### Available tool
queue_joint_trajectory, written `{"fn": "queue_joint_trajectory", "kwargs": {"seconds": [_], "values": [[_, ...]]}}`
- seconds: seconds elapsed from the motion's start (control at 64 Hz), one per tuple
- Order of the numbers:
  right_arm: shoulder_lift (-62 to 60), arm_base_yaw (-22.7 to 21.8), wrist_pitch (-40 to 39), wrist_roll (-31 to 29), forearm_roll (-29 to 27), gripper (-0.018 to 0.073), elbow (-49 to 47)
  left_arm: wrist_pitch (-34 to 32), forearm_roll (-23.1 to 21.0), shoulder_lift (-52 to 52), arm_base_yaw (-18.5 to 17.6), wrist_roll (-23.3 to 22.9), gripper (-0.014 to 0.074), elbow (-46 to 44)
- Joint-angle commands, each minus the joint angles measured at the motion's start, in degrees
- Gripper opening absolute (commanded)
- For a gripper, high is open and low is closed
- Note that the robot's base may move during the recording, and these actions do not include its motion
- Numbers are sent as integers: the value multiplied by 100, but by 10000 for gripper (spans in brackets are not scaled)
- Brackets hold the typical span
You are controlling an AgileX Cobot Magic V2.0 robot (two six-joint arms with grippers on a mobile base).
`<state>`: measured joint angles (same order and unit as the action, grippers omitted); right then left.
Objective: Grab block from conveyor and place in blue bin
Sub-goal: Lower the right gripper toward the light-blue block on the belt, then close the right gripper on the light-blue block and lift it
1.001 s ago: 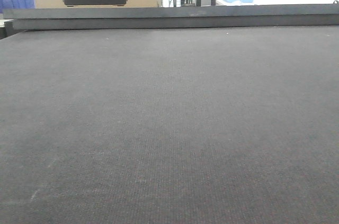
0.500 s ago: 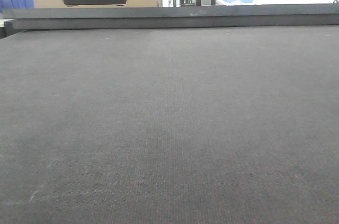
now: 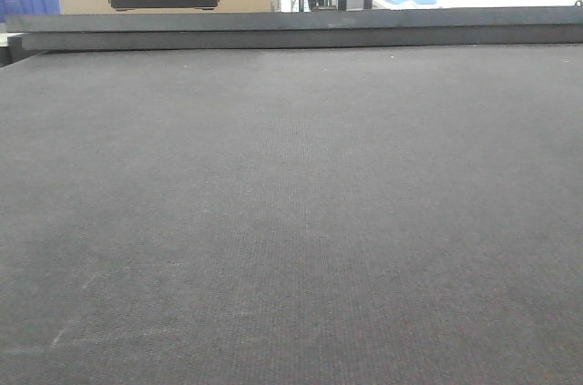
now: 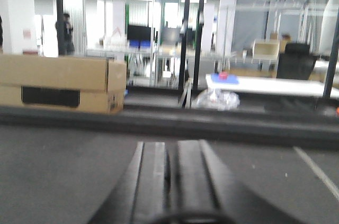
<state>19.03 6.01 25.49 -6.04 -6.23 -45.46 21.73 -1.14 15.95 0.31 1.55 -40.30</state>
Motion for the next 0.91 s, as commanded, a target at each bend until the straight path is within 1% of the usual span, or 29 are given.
{"fn": "queue_joint_trajectory", "kwargs": {"seconds": [0.0,0.031,0.141,0.188,0.235,0.328,0.438,0.5,0.563,0.657,0.719,0.766,0.829,0.891], "values": [[731,-25,385,-5,8,232,-469,648,114,616,-69,-30,374,-522],[927,-25,449,-5,8,305,-569,747,148,798,-82,-30,400,-648],[1522,-25,436,-5,8,485,-663,814,191,1306,-277,-30,464,-850],[1732,-25,450,-5,8,536,-663,814,191,1452,-393,-30,487,-860],[1882,-25,498,-5,8,565,-663,861,191,1617,-488,-30,505,-860],[2193,-25,708,-5,8,554,-663,1058,176,1948,-626,-30,534,-860],[2610,-25,1170,45,43,511,-681,1305,176,2259,-751,-30,549,-860],[2918,-25,1633,292,121,489,-805,1391,176,2373,-834,-30,550,-860],[3299,-25,2236,546,233,485,-999,1454,176,2437,-889,-30,550,-860],[3842,-25,2930,1015,679,485,-1275,1551,176,2436,-995,-30,550,-860],[4135,-34,3210,1369,1134,496,-1417,1618,193,2436,-1049,-30,550,-860],[4356,-110,3358,1548,1331,519,-1503,1656,193,2436,-1080,-30,550,-860],[4566,-256,3384,1561,1359,571,-1515,1682,193,2436,-1114,-30,550,-860],[4786,-460,3419,1561,1330,566,-1504,1682,183,2436,-1148,-30,550,-860]]}}
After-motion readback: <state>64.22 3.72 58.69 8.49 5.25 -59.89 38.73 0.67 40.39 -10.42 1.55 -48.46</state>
